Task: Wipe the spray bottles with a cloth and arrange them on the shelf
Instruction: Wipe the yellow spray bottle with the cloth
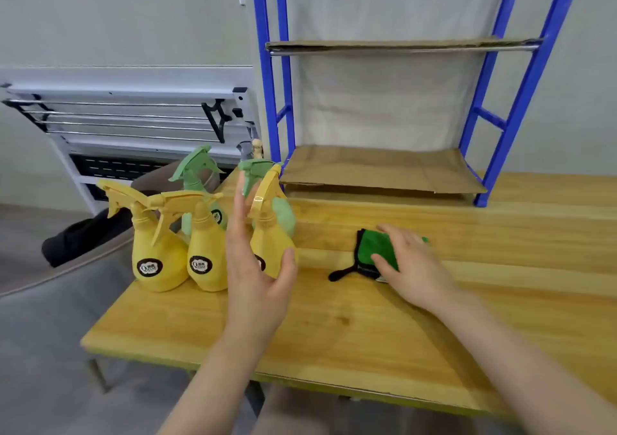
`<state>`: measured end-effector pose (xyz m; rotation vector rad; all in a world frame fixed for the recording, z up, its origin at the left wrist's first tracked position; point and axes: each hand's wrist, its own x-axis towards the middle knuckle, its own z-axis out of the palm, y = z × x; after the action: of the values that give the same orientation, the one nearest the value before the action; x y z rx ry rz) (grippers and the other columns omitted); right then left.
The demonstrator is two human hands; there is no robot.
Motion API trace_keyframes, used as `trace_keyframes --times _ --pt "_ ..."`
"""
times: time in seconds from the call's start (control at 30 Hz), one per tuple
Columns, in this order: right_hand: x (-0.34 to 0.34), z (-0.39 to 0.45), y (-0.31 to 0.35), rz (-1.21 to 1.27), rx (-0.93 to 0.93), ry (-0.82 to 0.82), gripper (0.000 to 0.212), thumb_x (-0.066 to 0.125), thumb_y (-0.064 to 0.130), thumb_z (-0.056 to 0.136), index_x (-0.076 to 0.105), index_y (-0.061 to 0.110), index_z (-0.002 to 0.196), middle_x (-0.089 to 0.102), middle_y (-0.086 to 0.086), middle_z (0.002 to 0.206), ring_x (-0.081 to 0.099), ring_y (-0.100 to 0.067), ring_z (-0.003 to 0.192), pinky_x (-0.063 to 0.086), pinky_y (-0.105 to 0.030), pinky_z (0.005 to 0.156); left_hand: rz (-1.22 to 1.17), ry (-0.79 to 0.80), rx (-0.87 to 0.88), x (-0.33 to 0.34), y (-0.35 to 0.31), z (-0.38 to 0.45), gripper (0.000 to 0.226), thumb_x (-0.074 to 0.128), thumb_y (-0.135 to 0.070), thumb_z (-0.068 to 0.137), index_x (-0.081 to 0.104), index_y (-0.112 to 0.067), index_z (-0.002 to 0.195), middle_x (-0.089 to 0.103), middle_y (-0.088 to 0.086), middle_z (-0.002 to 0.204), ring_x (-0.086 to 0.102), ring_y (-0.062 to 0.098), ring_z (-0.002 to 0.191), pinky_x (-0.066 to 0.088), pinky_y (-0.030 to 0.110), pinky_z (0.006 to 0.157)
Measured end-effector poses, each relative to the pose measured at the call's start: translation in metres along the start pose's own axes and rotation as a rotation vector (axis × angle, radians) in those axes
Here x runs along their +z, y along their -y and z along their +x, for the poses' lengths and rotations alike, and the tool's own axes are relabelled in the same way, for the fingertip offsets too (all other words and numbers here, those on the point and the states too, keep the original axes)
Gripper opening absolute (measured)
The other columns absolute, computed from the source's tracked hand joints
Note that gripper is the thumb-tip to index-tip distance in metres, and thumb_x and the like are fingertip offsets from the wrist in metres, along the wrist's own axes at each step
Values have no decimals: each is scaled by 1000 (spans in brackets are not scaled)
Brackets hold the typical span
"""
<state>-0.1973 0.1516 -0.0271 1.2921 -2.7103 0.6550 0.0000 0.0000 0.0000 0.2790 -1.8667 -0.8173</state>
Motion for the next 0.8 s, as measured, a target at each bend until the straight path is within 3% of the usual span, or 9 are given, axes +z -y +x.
trace_keyframes --times 0.13,0.23,0.37,0.5,0.63,0.8 --pt "8 1 -7 -54 -25 144 55 37 47 101 27 25 151 32 1 157 27 -18 145 23 -34 118 -102 -46 -231 6 8 -4 78 62 1 90 20 -28 150 34 -8 152 29 1 141 29 18 113" --pt "5 8 -12 -53 -25 237 54 35 44 103 28 25 152 24 2 161 19 -18 148 16 -34 120 -163 -65 -312 10 19 0 72 60 -1 92 25 -32 147 40 -16 146 34 -7 136 31 11 108" --pt "1 14 -23 3 19 199 49 42 38 102 37 25 149 30 1 158 24 -18 146 21 -35 119 20 -24 -315 13 23 12 55 68 -15 89 40 -39 130 47 -34 119 45 -16 114 38 3 88" --pt "0 19 -28 -13 -15 105 30 55 35 97 59 25 125 53 8 134 46 -15 126 41 -32 106 170 84 -257 20 21 27 44 70 -24 87 48 -34 124 57 -19 113 51 0 112 45 23 90" --pt "2 17 -25 -80 -94 -15 10 53 28 97 60 26 104 55 12 105 51 -13 100 47 -28 88 141 189 -197 36 15 45 38 69 -23 88 51 -41 117 58 -26 106 50 -15 103 38 5 83" --pt "7 26 -26 -186 -109 29 16 41 21 101 55 18 108 53 3 105 47 -16 93 45 -30 82 11 289 -204 77 17 76 34 68 -20 89 54 -37 115 57 -28 103 48 -22 97 34 -3 79"
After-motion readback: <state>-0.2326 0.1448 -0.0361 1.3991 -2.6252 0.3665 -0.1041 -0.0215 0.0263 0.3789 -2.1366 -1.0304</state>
